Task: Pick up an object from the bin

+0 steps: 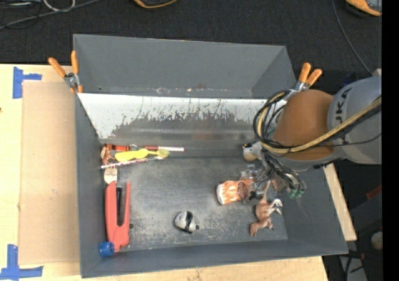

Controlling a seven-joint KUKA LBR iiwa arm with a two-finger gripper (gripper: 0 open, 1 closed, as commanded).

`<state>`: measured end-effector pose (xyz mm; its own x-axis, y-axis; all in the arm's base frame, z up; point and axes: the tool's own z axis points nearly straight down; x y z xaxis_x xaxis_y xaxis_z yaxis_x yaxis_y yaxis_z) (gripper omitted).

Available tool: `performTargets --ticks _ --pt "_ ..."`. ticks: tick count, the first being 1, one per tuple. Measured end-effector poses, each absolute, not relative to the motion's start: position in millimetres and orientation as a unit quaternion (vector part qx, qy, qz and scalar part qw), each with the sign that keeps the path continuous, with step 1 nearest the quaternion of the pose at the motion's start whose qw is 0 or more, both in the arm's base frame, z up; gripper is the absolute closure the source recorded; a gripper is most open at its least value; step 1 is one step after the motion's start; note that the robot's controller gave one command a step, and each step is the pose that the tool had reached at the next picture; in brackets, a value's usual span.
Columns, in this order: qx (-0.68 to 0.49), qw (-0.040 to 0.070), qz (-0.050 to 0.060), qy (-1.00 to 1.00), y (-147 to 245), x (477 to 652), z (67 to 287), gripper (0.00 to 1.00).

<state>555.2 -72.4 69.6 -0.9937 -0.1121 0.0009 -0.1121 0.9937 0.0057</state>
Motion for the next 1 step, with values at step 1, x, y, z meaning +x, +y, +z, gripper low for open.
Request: performTargets --ticks 1 --pt "0.191 0.0 -0.002 -0.982 -72.0 550.5 69.6 1.0"
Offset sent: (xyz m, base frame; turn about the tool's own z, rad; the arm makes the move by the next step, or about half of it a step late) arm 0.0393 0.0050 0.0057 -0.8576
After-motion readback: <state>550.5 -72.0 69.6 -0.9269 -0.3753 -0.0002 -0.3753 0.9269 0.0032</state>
